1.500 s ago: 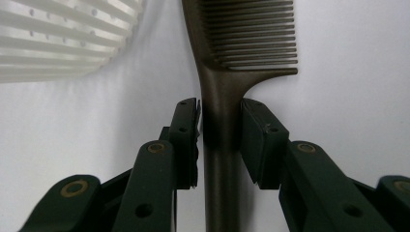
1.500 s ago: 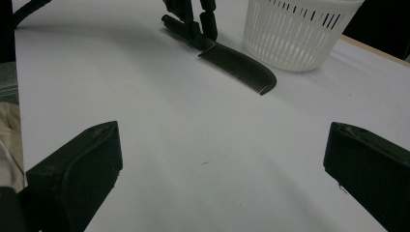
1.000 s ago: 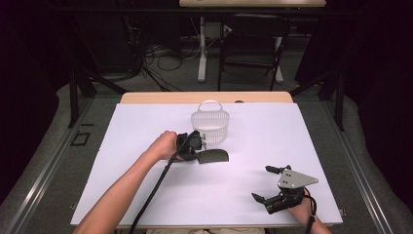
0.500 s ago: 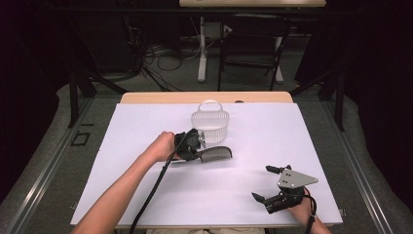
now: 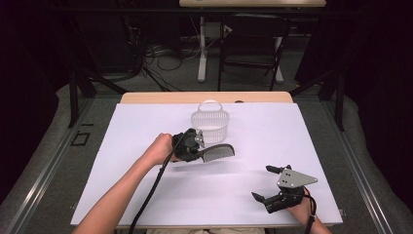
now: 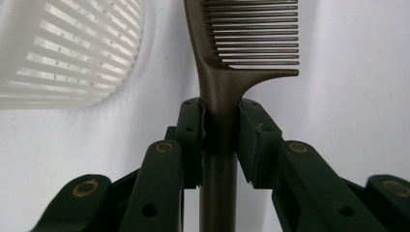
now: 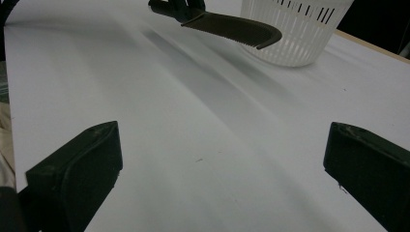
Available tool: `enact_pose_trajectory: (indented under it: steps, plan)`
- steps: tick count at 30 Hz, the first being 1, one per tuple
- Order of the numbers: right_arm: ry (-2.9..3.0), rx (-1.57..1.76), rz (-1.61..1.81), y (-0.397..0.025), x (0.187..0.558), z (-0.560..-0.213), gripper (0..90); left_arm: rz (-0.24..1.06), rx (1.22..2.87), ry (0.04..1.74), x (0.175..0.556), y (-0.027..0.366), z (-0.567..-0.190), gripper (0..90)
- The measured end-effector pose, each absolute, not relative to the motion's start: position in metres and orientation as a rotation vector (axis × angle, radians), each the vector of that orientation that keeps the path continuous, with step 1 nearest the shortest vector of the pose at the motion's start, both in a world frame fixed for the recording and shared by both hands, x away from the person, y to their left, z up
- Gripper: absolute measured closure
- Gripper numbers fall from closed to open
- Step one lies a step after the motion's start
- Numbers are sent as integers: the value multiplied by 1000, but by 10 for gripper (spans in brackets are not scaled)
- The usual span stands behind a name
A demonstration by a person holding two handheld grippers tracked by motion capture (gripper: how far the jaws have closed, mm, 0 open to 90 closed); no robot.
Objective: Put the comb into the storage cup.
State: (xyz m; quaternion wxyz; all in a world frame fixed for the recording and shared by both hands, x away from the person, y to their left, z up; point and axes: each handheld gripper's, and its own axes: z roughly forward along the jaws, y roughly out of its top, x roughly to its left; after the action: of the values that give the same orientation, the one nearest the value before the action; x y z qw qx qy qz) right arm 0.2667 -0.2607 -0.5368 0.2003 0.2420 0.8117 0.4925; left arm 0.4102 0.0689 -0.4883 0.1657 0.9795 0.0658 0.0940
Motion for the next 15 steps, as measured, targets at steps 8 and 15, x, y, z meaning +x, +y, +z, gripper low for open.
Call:
enact_pose_trajectory:
  steps: [8, 15]
  plan:
    - [2266, 683, 1377, -261, 267, -537, 2, 284, 2743, 284, 405, 73, -485, 724]
    - [2265, 680, 1383, -261, 267, -537, 2, 282, 2674, 299, 401, 76, -484, 724]
